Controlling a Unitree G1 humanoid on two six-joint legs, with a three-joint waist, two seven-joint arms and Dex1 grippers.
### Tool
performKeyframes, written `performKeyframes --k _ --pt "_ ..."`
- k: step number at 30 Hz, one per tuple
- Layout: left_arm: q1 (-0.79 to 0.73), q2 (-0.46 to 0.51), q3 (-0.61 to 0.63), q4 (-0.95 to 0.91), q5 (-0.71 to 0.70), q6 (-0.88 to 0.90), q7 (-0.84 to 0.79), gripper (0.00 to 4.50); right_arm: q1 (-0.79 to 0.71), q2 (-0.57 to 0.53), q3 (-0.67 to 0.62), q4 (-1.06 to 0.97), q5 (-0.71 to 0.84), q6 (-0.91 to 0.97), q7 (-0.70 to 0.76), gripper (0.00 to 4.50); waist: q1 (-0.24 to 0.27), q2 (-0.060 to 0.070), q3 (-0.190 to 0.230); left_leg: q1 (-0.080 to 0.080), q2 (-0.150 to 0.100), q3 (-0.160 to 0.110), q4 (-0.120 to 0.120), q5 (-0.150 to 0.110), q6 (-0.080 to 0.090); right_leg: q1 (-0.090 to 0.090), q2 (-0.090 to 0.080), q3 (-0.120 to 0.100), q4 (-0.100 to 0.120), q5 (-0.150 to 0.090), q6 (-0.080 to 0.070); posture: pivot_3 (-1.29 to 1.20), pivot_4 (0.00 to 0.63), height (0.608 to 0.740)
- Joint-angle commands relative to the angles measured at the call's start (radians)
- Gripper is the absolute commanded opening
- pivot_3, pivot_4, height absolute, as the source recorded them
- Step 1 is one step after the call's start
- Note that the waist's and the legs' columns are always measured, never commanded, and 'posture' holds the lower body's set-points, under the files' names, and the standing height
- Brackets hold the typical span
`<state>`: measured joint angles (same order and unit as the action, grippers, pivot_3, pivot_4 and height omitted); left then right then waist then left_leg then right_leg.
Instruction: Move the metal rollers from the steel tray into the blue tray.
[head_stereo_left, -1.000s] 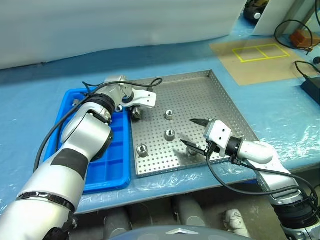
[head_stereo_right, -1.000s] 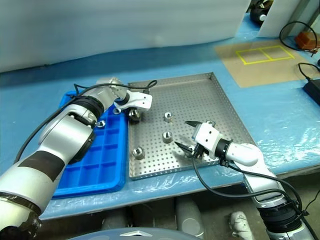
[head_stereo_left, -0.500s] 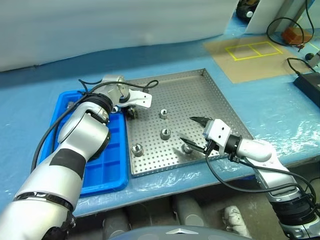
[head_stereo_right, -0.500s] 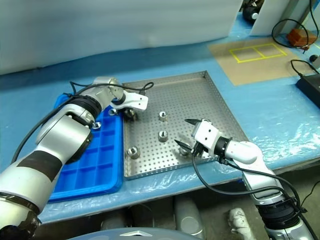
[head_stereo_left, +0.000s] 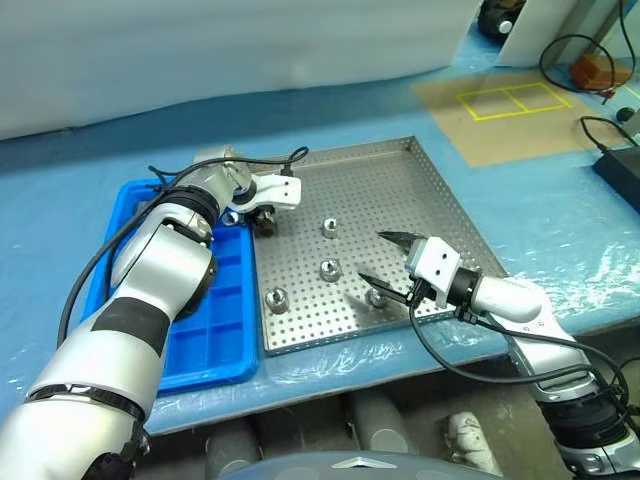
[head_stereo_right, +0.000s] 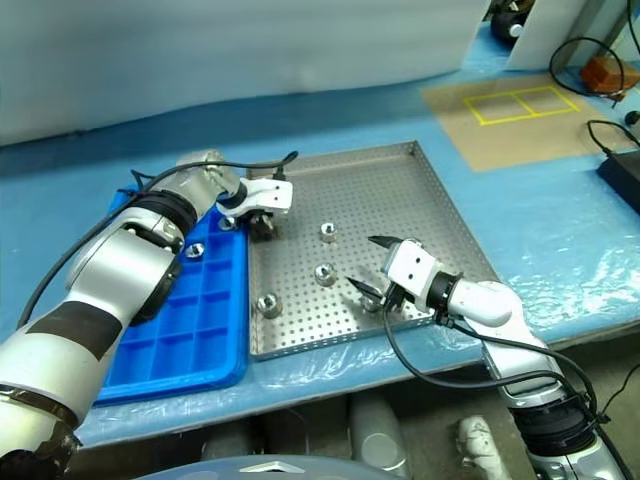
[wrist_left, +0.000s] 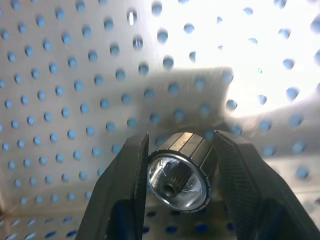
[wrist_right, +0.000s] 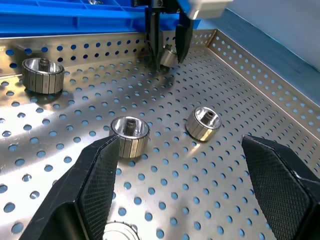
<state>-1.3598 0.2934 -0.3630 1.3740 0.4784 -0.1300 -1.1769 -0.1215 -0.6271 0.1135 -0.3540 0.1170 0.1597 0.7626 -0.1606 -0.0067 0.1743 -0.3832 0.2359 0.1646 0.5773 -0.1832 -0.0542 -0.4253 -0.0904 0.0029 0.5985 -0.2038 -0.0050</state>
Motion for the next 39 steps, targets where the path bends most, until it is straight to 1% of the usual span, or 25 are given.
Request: performKeyframes --k 1,4,11,16,18,20,22,24,26,29,32,34,36,39 --pt "-0.077 -0.004 0.107 -0.028 -0.117 0.013 -0.102 1.70 -0.023 0.001 0.000 -0.001 -0.004 -0.028 0.007 3.98 0.014 -0.001 0.000 -0.001 0.000 0.000 0.000 0.000 0.002 0.000 0.000 0.000 -0.001 0.000 0.000 -0.48 0.150 0.740" --pt "-0.092 0.006 0.129 -0.035 -0.135 0.008 -0.119 1.70 -0.043 0.001 0.002 0.015 0.000 -0.036 0.015 3.98 0.031 -0.001 0.000 -0.001 0.000 0.000 -0.001 0.001 0.004 0.000 -0.001 0.000 -0.004 0.000 0.000 -0.46 0.150 0.740" --pt "-0.086 0.046 0.134 -0.052 -0.139 -0.026 -0.150 1.70 -0.108 0.000 0.006 0.080 0.001 -0.071 0.046 3.98 0.054 -0.001 0.000 -0.001 0.001 0.001 -0.003 0.001 0.004 0.000 0.000 0.001 -0.005 0.000 0.000 -0.41 0.150 0.740" --pt "-0.108 0.098 0.201 -0.094 -0.226 -0.009 -0.261 1.70 -0.196 0.007 0.013 0.137 0.014 -0.098 0.088 3.98 0.084 0.000 0.001 -0.001 0.001 0.001 -0.003 0.001 0.004 0.000 0.000 0.002 -0.005 0.000 -0.001 -0.35 0.150 0.740" --pt "-0.108 0.127 0.227 -0.123 -0.267 0.028 -0.324 1.70 -0.246 0.017 0.016 0.166 0.028 -0.104 0.111 3.98 0.097 0.000 0.001 0.000 0.001 0.001 -0.004 0.001 0.003 0.000 0.000 0.003 -0.004 0.000 -0.001 -0.32 0.150 0.740" --pt "-0.091 0.176 0.248 -0.174 -0.308 0.084 -0.400 1.70 -0.307 0.036 0.034 0.203 0.043 -0.109 0.150 3.98 0.106 0.000 0.001 0.001 0.002 0.002 -0.004 0.002 0.003 0.000 0.000 0.003 -0.003 0.000 -0.001 -0.27 0.150 0.740" --pt "-0.058 0.225 0.250 -0.233 -0.338 0.126 -0.434 1.70 -0.360 0.051 0.053 0.253 0.038 -0.138 0.186 3.98 0.120 0.000 0.001 0.002 0.002 0.002 -0.005 0.002 0.002 -0.001 0.000 0.003 -0.001 0.000 -0.001 -0.22 0.150 0.740" --pt "-0.008 0.285 0.254 -0.315 -0.372 0.184 -0.438 1.70 -0.412 0.070 0.072 0.312 0.036 -0.171 0.225 3.98 0.132 0.000 0.001 0.004 0.003 0.002 -0.006 0.002 0.001 -0.001 0.000 0.003 0.003 -0.001 -0.003 -0.18 0.150 0.740" --pt "0.033 0.322 0.269 -0.390 -0.393 0.248 -0.434 1.70 -0.451 0.083 0.083 0.370 0.035 -0.205 0.259 3.98 0.150 0.001 0.002 0.006 0.004 0.002 -0.006 0.003 -0.001 -0.001 0.000 0.003 0.006 -0.002 -0.005 -0.11 0.150 0.740" --pt "0.149 0.406 0.315 -0.582 -0.450 0.408 -0.423 1.70 -0.525 0.123 0.112 0.473 0.029 -0.267 0.314 3.98 0.174 0.001 0.002 0.006 0.005 0.002 -0.008 0.004 -0.005 -0.003 0.000 0.002 0.008 -0.002 -0.005 -0.03 0.150 0.740" --pt "0.294 0.482 0.368 -0.820 -0.513 0.582 -0.390 1.70 -0.593 0.175 0.131 0.571 0.036 -0.319 0.365 3.98 0.195 0.001 0.002 0.002 0.005 0.001 -0.008 0.006 -0.004 -0.007 0.000 0.001 0.010 -0.002 -0.005 0.06 0.150 0.740" --pt "0.368 0.517 0.391 -0.945 -0.554 0.665 -0.370 1.70 -0.624 0.201 0.131 0.622 0.044 -0.344 0.392 3.98 0.211 0.001 0.002 -0.002 0.005 0.001 -0.007 0.007 -0.006 -0.011 0.000 0.000 0.011 -0.002 -0.005 0.10 0.150 0.740" --pt "0.491 0.570 0.442 -1.101 -0.603 0.753 -0.347 1.70 -0.668 0.247 0.131 0.671 0.068 -0.347 0.424 3.98 0.229 0.001 0.002 -0.005 0.005 -0.001 -0.007 0.008 -0.008 -0.012 0.000 -0.002 0.012 -0.003 -0.006 0.15 0.150 0.740" --pt "0.620 0.613 0.500 -1.257 -0.670 0.850 -0.292 1.70 -0.708 0.290 0.128 0.722 0.083 -0.358 0.466 3.98 0.242 0.001 0.002 -0.006 0.006 -0.001 -0.008 0.008 -0.008 -0.014 0.000 -0.003 0.012 -0.003 -0.007 0.20 0.150 0.740"
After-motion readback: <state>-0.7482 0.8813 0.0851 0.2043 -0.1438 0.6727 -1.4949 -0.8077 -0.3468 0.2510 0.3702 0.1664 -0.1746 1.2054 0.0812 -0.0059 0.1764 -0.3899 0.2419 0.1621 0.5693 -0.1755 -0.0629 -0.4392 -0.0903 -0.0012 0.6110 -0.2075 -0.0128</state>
